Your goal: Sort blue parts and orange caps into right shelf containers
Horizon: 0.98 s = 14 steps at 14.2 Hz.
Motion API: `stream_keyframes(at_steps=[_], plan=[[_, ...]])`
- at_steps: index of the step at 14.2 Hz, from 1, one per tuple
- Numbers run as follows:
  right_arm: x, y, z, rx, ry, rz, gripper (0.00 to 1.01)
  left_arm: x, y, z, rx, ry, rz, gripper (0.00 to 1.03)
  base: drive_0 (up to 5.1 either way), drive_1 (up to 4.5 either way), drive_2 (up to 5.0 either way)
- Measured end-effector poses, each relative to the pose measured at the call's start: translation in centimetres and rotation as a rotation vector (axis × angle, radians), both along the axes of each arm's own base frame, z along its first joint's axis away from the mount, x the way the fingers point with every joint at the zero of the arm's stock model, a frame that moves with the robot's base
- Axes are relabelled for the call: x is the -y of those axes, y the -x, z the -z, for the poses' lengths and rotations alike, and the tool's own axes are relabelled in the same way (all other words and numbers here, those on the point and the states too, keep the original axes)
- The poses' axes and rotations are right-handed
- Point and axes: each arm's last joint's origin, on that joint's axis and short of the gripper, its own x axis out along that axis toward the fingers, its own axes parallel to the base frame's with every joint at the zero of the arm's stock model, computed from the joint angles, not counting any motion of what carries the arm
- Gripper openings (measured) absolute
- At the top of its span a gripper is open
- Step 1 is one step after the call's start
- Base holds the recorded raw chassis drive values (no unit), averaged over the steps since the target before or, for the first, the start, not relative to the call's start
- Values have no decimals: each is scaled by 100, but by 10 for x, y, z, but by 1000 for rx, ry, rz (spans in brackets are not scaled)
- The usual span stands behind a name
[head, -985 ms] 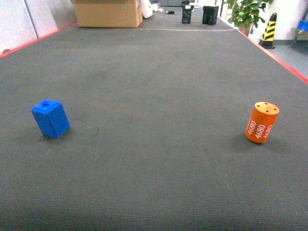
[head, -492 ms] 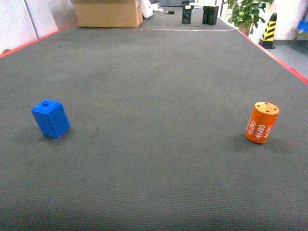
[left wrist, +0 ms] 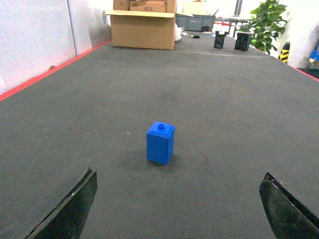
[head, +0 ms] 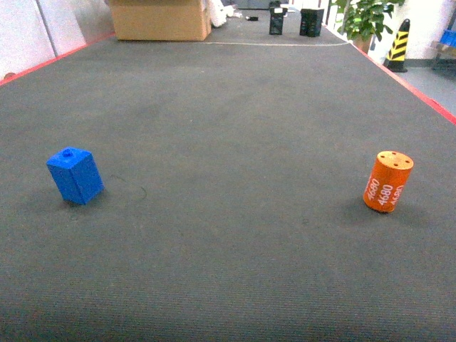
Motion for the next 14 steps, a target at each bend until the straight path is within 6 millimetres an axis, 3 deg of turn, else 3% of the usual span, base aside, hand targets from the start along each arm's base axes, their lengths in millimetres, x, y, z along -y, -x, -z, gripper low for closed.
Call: stream_keyframes(at_steps=[14], plan=[[0, 0, 0, 0, 0, 0, 98, 0, 0, 0, 0, 0, 0, 98, 0, 0, 0]])
